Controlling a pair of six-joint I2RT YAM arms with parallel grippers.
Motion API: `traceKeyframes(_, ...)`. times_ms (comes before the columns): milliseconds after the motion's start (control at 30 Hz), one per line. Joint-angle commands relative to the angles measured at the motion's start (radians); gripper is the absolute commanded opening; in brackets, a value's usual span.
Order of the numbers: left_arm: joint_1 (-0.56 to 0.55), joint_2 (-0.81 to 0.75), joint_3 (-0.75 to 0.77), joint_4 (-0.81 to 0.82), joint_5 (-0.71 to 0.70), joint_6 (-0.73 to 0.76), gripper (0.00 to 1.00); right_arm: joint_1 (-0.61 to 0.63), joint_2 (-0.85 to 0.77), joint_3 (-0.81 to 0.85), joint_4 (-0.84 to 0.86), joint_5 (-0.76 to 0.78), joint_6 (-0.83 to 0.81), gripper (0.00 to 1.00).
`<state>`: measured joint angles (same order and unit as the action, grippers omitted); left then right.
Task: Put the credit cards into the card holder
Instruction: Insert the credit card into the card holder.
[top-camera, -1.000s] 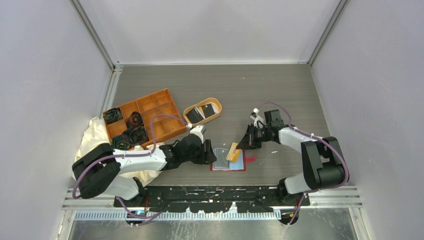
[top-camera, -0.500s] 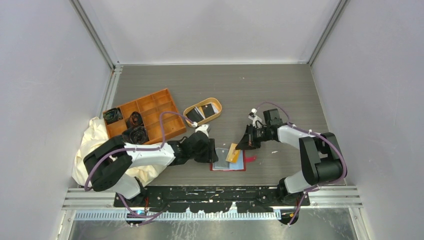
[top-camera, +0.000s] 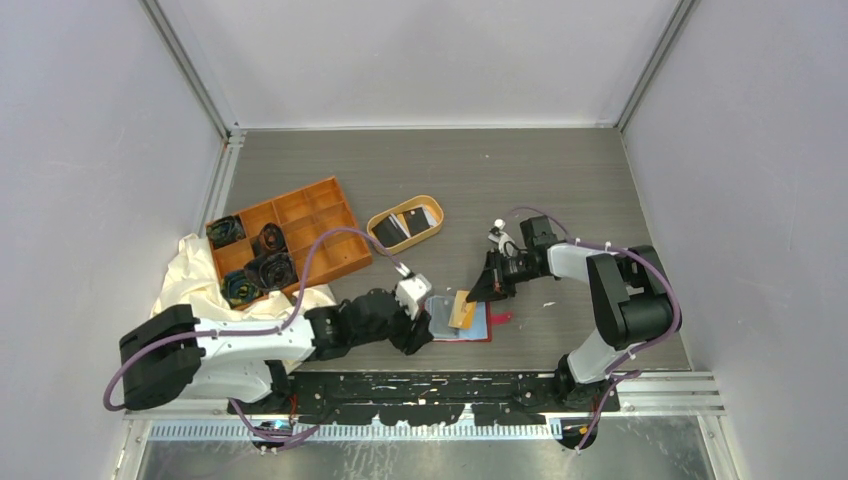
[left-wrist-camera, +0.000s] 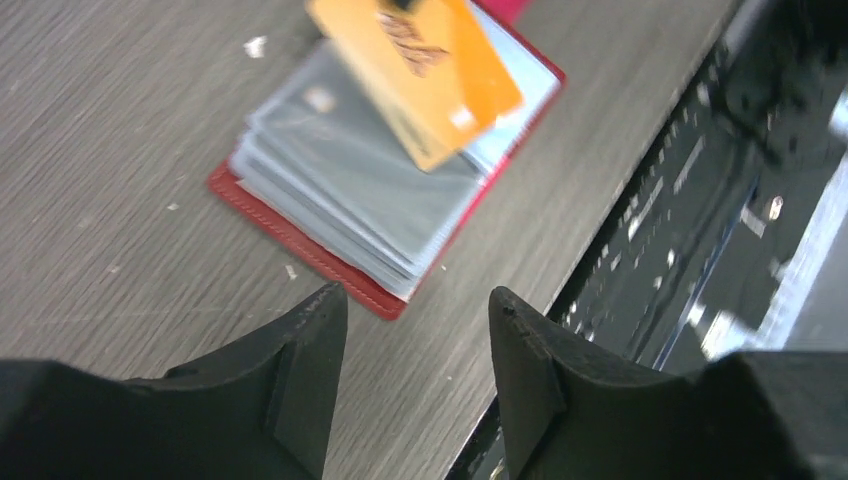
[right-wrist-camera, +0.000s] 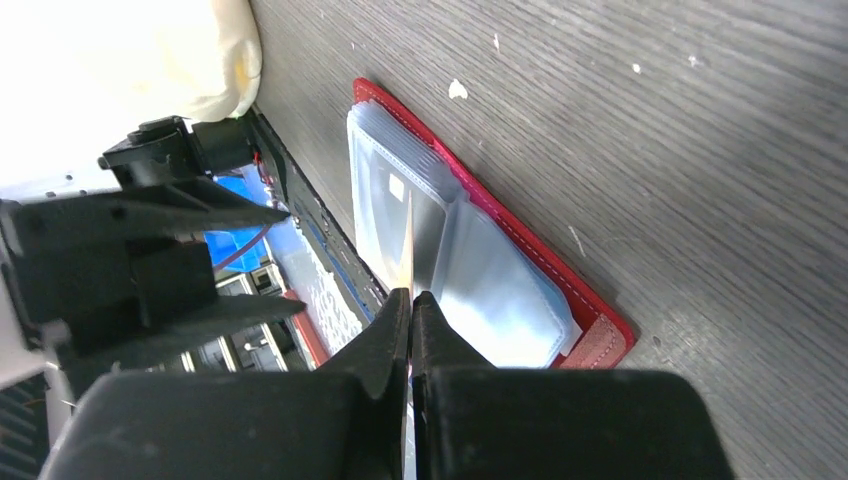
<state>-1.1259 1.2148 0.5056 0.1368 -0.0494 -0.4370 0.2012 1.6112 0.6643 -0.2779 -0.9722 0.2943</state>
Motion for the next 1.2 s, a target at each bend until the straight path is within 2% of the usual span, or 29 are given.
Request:
traceKeyframes(0, -0.088, -0.005, -0.073, 0.222, -0.046, 0.46, 0.55, 0.004, 0.012, 0.044, -0.009, -0.013, -0.024, 0.04)
traceKeyframes(200, -0.089, 0.093, -0.021, 0.263, -0.073, 0.691, 0.55, 0.009, 0.035, 0.059, -0.02, -0.003, -0.03, 0.05)
traceKeyframes(367, -0.09, 0.201, 0.036, 0.286, -0.079, 0.783, 0.54, 0.022, 0.074, 0.088, -0.06, -0.008, -0.063, 0.06)
traceKeyframes(700, -0.09, 0.288, 0.056, 0.271, 0.032, 0.845, 0.54, 0.028, 0.125, 0.114, -0.081, -0.039, -0.08, 0.06)
traceKeyframes(967, -0.09, 0.332, 0.098, 0.182, 0.022, 0.886, 0.47, 0.028, 0.15, 0.13, -0.079, -0.057, -0.078, 0.06)
traceKeyframes(1167, -0.078, 0.357, 0.096, 0.198, -0.036, 0.841, 0.4, 0.028, 0.15, 0.154, -0.079, -0.068, -0.087, 0.07)
